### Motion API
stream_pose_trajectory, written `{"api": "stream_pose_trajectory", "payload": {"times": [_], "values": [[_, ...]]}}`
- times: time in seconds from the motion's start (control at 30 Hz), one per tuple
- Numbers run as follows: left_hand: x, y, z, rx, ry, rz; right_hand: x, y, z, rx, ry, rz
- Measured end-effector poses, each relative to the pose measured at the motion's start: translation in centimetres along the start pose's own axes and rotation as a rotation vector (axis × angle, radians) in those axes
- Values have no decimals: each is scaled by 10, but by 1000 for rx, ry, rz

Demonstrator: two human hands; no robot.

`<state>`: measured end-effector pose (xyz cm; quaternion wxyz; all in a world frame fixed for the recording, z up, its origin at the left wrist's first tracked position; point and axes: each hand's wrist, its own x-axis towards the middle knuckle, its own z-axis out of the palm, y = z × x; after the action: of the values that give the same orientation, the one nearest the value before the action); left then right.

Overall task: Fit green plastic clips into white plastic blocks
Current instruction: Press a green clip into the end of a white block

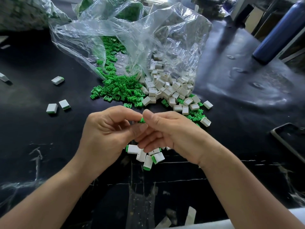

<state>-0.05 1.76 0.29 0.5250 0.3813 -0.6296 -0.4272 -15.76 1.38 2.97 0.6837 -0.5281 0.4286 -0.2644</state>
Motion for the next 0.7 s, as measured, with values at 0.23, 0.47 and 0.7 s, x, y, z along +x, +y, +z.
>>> {"api": "stream_pose_trajectory", "payload": {"times": [0.23, 0.47, 0.7], "values": [[1, 2, 1, 17, -17, 61, 0, 1, 6, 59, -59, -6], [-1, 3, 3, 32, -28, 118, 1, 4, 11, 3, 1, -54], [0, 5, 3, 122, -39, 162, 2, 4, 11, -94, 35, -21]]}}
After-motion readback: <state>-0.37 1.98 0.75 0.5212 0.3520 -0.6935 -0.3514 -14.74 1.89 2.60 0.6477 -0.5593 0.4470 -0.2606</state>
